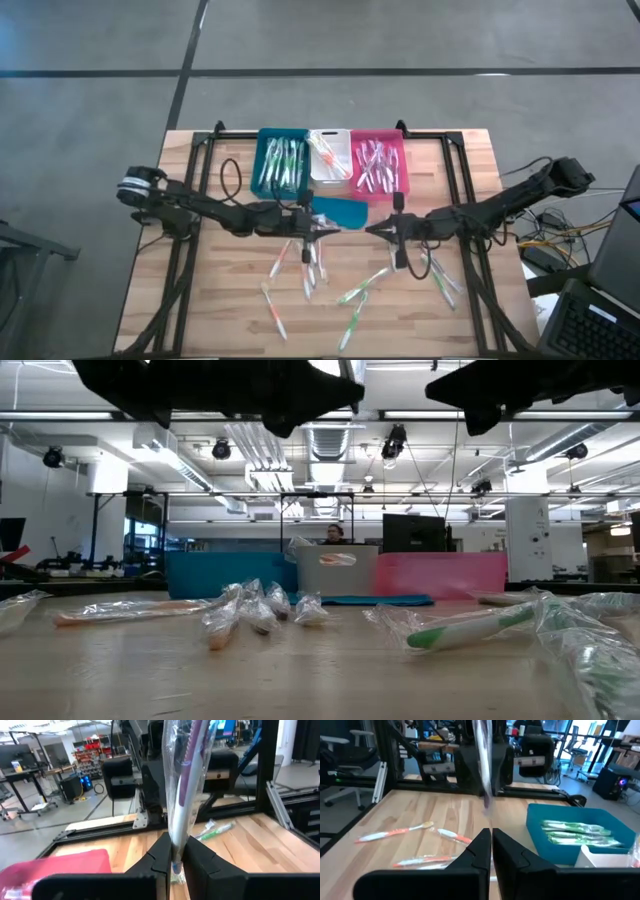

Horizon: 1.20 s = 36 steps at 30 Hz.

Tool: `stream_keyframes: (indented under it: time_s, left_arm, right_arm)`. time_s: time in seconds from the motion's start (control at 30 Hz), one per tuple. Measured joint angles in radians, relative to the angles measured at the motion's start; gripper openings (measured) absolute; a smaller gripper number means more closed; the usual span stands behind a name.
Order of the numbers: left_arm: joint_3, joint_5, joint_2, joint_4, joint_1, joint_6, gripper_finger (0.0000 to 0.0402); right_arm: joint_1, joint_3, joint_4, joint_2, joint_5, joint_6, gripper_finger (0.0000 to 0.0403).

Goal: Pick & Place Toothbrushes
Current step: Put the purple toothbrush into the pink bin

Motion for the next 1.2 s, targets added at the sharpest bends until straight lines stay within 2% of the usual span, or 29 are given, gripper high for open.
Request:
stream_keyframes:
  time_s: [0.13, 0.33, 0.6, 0.87, 1.2]
  left_arm:
    - [0.005, 0.008, 0.005, -0.024, 0.011, -0.004, 0.0033]
    - [0.003, 0.026, 0.004, -0.029, 0.011, -0.01, 0.0033]
    - [0.003, 0.034, 0.004, -0.045, 0.011, -0.011, 0.0033]
    - [0.003, 0.035, 0.003, -0.052, 0.012, -0.011, 0.0033]
    - [0.003, 0.037, 0.003, -0.068, 0.012, -0.011, 0.0033]
  right_arm:
    - [0.0, 0.004, 0.013, 0.005, 0.002, 0.002, 0.0033]
    - [0.0, 0.024, 0.045, 0.054, 0.003, 0.001, 0.0085]
    - [0.0, 0.064, 0.083, 0.125, 0.004, -0.068, 0.0141]
    - [-0.002, 0.11, 0.09, 0.162, 0.004, -0.07, 0.0171]
    - [-0.023, 0.199, 0.155, 0.301, 0.005, -0.126, 0.0186]
